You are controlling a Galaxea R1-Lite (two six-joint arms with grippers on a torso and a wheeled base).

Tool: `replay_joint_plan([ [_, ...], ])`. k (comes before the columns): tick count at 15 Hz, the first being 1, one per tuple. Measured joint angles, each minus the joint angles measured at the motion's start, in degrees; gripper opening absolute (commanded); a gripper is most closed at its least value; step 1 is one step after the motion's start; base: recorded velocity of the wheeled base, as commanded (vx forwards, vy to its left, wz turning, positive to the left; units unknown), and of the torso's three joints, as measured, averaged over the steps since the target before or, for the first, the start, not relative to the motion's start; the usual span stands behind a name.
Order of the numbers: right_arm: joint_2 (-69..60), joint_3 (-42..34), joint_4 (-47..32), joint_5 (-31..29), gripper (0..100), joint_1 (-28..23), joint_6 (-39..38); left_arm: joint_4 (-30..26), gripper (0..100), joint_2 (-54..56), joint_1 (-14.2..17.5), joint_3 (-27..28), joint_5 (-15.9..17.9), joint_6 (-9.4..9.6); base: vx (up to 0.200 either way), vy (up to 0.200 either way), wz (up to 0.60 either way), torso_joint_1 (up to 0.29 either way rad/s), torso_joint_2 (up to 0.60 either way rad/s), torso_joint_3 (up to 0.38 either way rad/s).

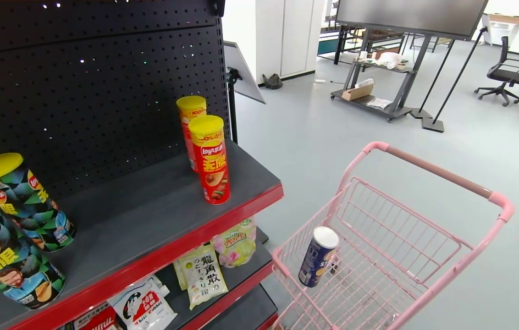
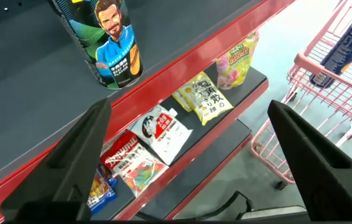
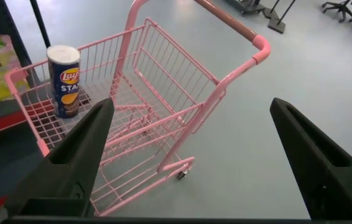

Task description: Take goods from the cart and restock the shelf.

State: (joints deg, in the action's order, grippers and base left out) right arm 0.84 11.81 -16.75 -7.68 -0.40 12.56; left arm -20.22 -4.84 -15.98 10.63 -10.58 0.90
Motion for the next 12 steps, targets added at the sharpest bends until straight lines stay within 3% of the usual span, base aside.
replay_joint_plan([
  [10,-0.62,-1.16,-0.51,-0.8,100,0.54,0.09,0.02,100,0.0,0.0,0.0,0.24,0.05,0.0,0.0,0.0,0.0,0.0,0.0],
  [12,-0.68,-1.45,-0.51,-1.78,100,0.54,-0.05,0.0,100,0.0,-0.02,0.0,0.27,0.07,0.0,0.0,0.0,-0.132,0.31,0.161],
])
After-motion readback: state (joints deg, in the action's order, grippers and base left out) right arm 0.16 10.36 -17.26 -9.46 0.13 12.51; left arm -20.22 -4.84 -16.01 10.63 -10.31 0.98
